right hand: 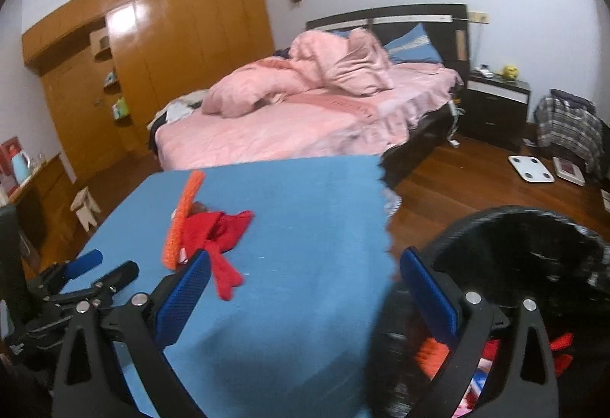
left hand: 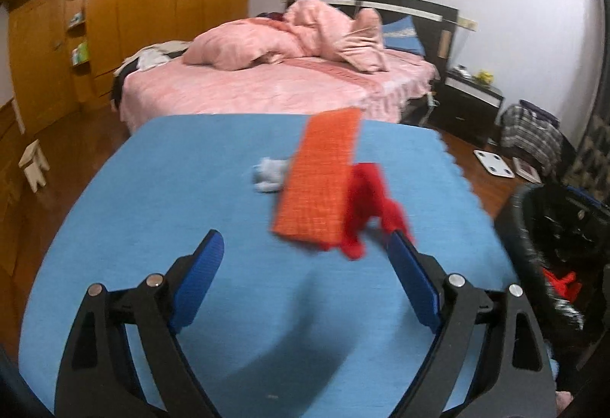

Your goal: Collect trash

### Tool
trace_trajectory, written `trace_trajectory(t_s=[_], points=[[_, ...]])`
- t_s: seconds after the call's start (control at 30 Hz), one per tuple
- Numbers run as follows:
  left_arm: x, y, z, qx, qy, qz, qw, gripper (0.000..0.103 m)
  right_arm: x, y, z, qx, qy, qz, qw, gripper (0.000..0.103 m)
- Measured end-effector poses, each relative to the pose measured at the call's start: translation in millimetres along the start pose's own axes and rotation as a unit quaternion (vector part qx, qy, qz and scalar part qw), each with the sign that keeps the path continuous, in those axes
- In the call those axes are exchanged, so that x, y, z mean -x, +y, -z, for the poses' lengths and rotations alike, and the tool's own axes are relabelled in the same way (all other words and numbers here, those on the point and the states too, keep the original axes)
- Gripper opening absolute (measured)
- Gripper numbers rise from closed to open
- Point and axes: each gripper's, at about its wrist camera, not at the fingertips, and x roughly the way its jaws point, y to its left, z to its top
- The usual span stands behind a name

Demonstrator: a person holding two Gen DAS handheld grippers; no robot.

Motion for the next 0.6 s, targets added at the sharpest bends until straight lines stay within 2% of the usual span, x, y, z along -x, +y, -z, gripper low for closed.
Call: trace_trajectory(t_s=[0.2, 0.47, 0.53, 0.6], points=[[-29.1, 25.1, -3.7, 0.01, 0.024, -0.003, 0.9996, 0.077, -41.4, 17.9, 9.7, 0.011, 0.024, 0.015, 1.0, 0.097], [-60.0, 12.2, -9.1, 0.005, 0.036, 0.043, 0.9984, 0.074, -70.7, 14.1, 13.4, 0.018, 0.04, 0.044, 0.998, 0.097], [-69.4, 9.9, -8.2, 0.004, 0.043, 0.051, 0.9977, 0.07, -73.5, 11.6, 14.7, 0.017, 0.042, 0.047, 0.998, 0.097], [-79.4, 8.7, -7.7, 0.008, 0.056, 0.066, 0.9962, 0.059, -77.3, 10.7, 16.6, 0.017, 0.047, 0.048, 0.998, 0.097]])
